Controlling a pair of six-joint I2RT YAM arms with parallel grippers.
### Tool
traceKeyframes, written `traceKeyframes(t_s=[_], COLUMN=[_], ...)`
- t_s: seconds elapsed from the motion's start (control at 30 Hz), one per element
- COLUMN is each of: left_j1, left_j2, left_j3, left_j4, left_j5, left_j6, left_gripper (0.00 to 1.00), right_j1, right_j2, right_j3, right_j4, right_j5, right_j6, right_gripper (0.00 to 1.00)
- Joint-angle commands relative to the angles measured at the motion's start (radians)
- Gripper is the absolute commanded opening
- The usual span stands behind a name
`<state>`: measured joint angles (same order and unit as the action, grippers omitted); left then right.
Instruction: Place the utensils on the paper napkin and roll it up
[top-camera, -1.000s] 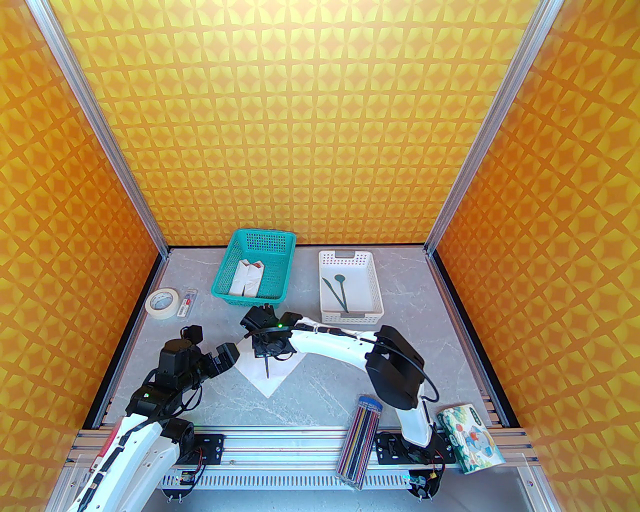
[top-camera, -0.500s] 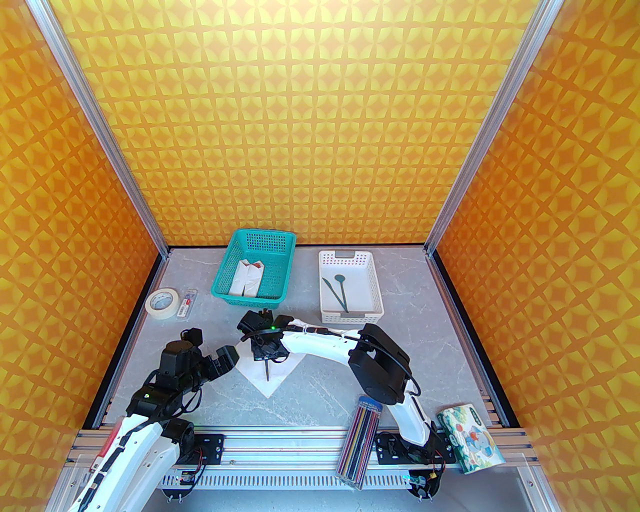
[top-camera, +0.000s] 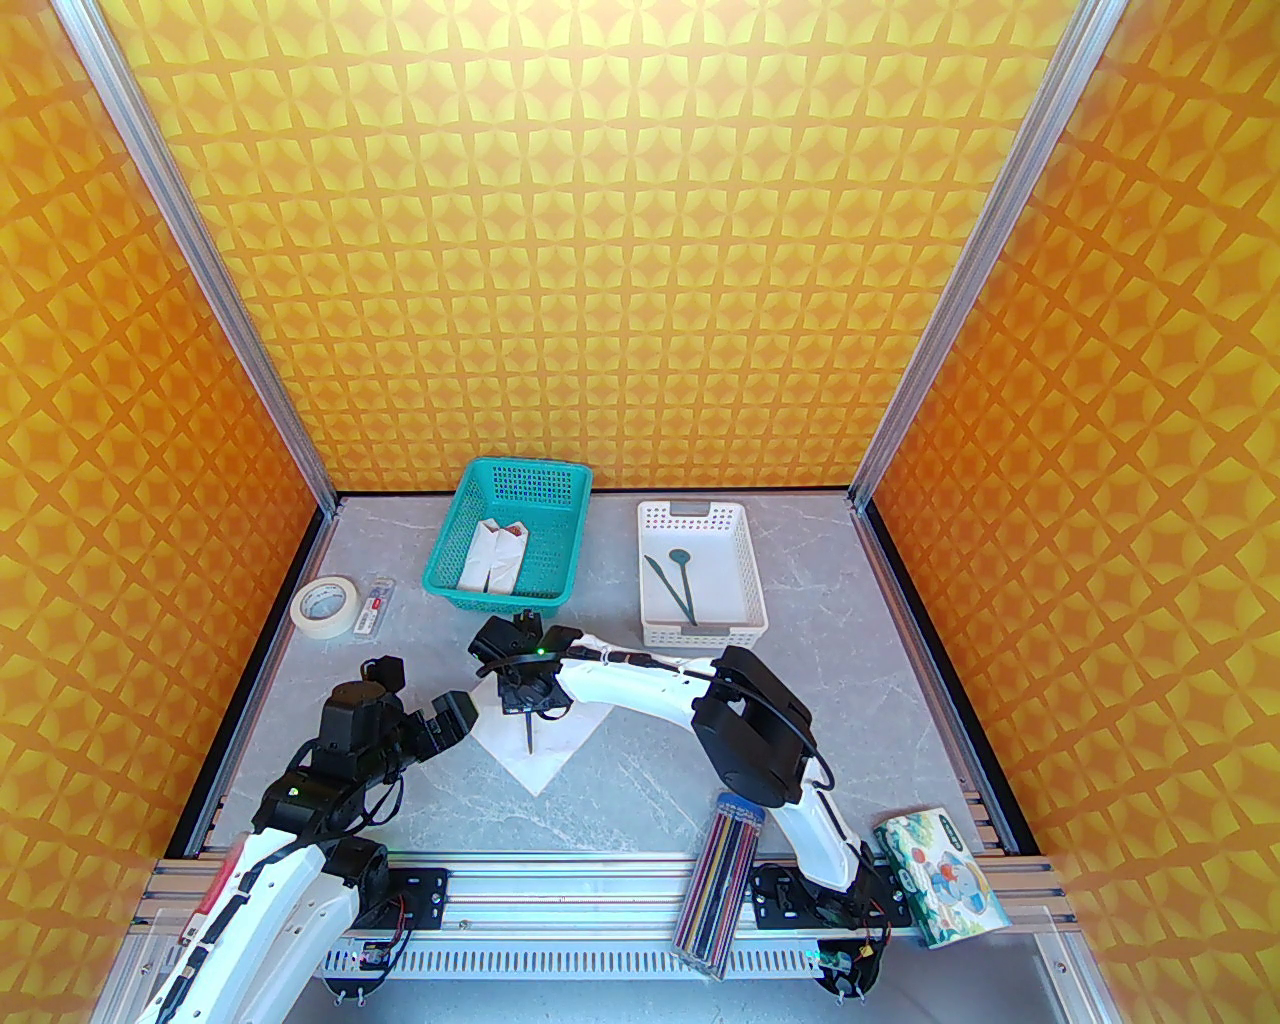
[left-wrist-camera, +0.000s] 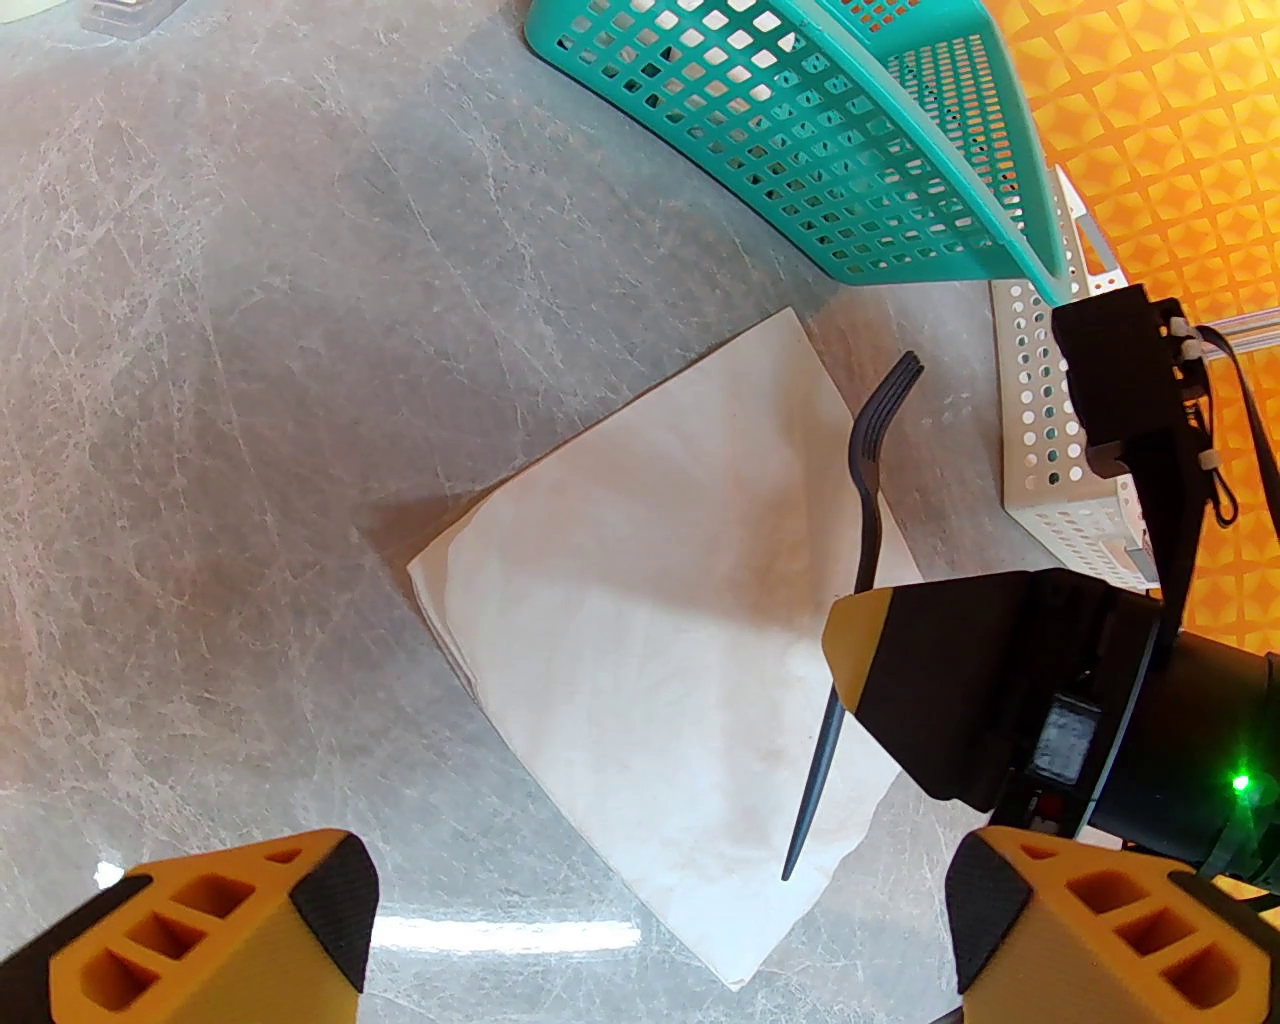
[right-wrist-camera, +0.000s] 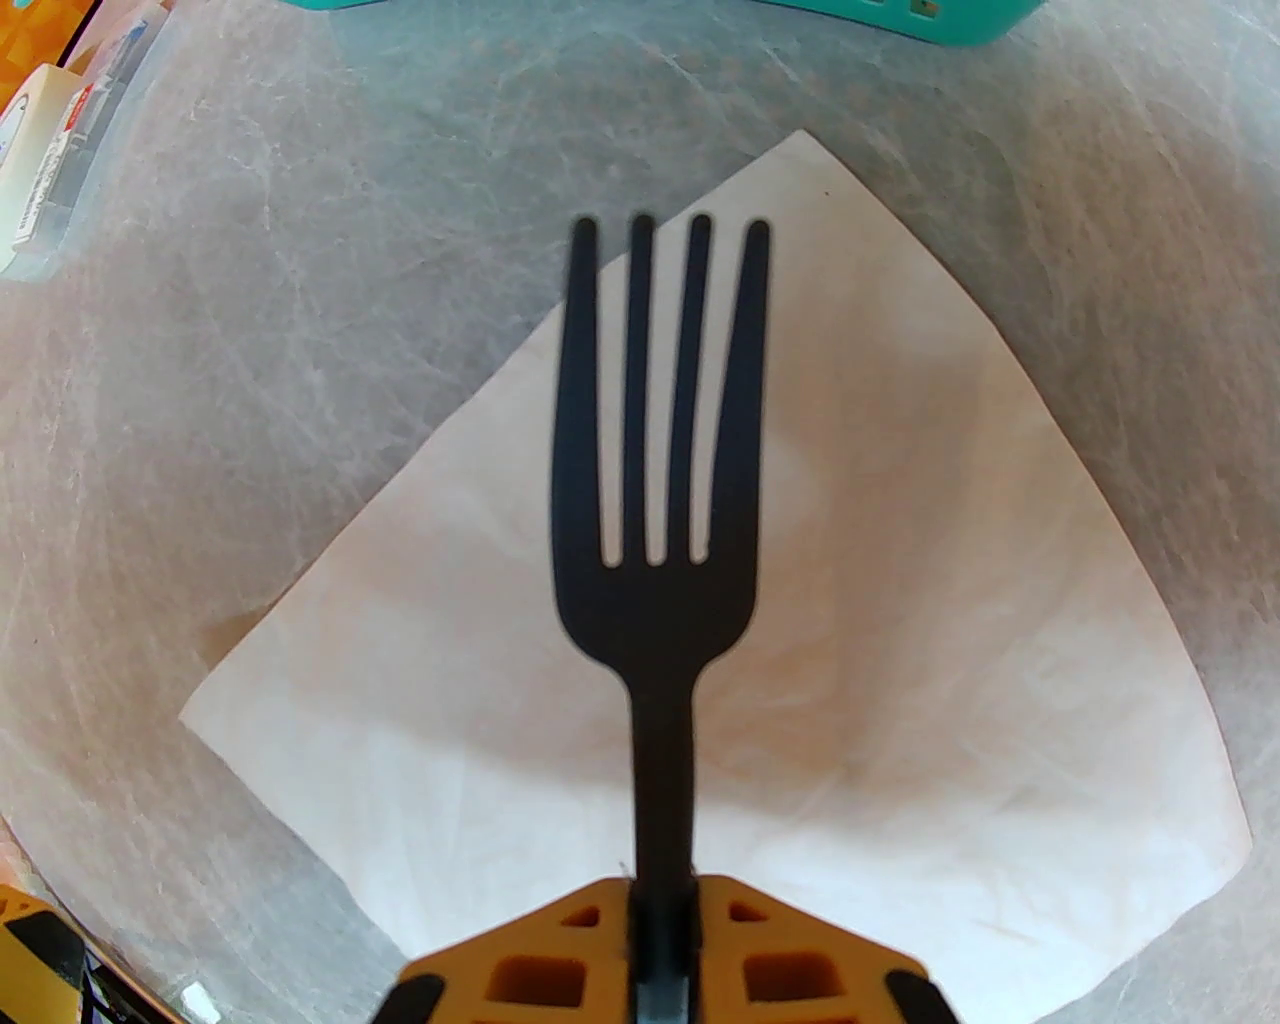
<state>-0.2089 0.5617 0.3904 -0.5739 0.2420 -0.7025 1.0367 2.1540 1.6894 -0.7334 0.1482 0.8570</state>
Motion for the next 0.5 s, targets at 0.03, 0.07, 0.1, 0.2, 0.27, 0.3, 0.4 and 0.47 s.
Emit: traceKeyframes(t_s=[0.03, 0.07, 0.1, 0.2, 0.27, 0.3, 0.4, 0.47], left_j1=[-0.003, -0.003, -0.004, -0.003, -0.004, -0.003, -0.003, -0.003], left_j2=[-0.009, -0.009, -0.008, -0.006, -0.006, -0.005, -0.006, -0.006], left_j3=[0.001, 0.002, 0.001, 0.001, 0.002, 0.002, 0.003, 0.003], left_j4=[-0.027, -0.027, -0.028, -0.027, -0.028, -0.027, -0.028, -0.026], left_j5=[-0.020, -0.020, -0.020, -0.021, -0.022, -0.023, -0.023, -0.024], left_j6=[0.019, 0.019, 0.020, 0.021, 0.022, 0.024, 0.024, 0.024], left_gripper=[0.99, 0.99, 0.99, 0.99, 0.99, 0.99, 0.99, 0.99], right_j1=[0.006, 0.006, 0.006, 0.006, 0.006, 0.006, 0.006, 0.008], right_j2=[0.035, 0.037, 0.038, 0.044, 0.049, 0.052, 0.059, 0.063], right_j3=[0.027, 0.029, 0.031, 0.036, 0.038, 0.040, 0.045, 0.050], right_j4=[-0.034, -0.036, -0.038, -0.043, -0.043, -0.044, -0.046, -0.047], right_j5=[0.030, 0.032, 0.035, 0.042, 0.044, 0.044, 0.048, 0.049], right_j6=[0.016, 0.017, 0.016, 0.014, 0.014, 0.014, 0.014, 0.014], right_gripper=[0.14, 0.14, 0.14, 0.14, 0.14, 0.14, 0.14, 0.15])
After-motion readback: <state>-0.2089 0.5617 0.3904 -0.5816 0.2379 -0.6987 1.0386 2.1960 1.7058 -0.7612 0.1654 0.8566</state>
